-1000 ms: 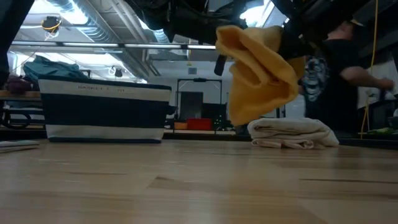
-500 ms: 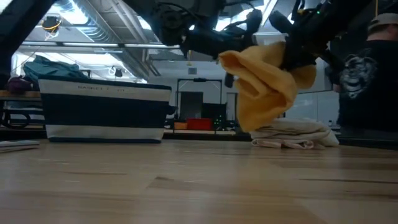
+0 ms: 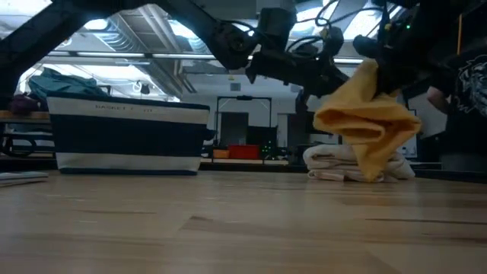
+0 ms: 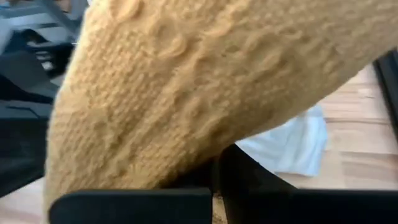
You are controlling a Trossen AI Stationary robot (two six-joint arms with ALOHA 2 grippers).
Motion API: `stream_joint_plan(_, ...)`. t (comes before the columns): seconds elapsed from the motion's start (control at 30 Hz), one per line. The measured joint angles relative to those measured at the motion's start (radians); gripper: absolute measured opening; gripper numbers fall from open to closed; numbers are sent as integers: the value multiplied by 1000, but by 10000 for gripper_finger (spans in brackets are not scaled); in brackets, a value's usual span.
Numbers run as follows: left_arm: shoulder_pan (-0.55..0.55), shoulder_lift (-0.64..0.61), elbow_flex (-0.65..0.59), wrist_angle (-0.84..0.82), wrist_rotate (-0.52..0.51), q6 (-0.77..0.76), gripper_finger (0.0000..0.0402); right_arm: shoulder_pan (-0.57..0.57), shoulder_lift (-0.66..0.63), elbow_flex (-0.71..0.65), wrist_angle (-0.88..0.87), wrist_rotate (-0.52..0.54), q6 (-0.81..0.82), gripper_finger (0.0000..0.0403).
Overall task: Fold towel
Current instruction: Stack the yellow towel on the white patterned towel
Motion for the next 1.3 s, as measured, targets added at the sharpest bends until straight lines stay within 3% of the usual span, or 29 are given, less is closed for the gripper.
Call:
stream_joint_plan(0.27, 53, 30, 12, -53, 1, 3, 0, -112, 38, -52, 46, -54, -83, 12)
stream_joint_plan(0.4, 64, 30, 12, -143, -13, 99, 1, -150, 42, -109, 93, -63, -86, 21)
stream_joint_plan(0.7, 66, 30, 12, -183, -141, 298, 23, -206, 71, -179, 184, -116, -134, 65)
stream_joint_plan(0.93, 66, 30, 12, -189, -182, 314, 67, -204, 79, -182, 213, -140, -207, 115)
stream_joint_plan(1.17, 63, -7, 11, -176, -169, 267, 87, -203, 56, -154, 193, -141, -211, 134)
stream_joint_plan(1.3, 47, -21, 12, -191, -103, 262, 88, -201, 33, -95, 184, -140, -279, 135)
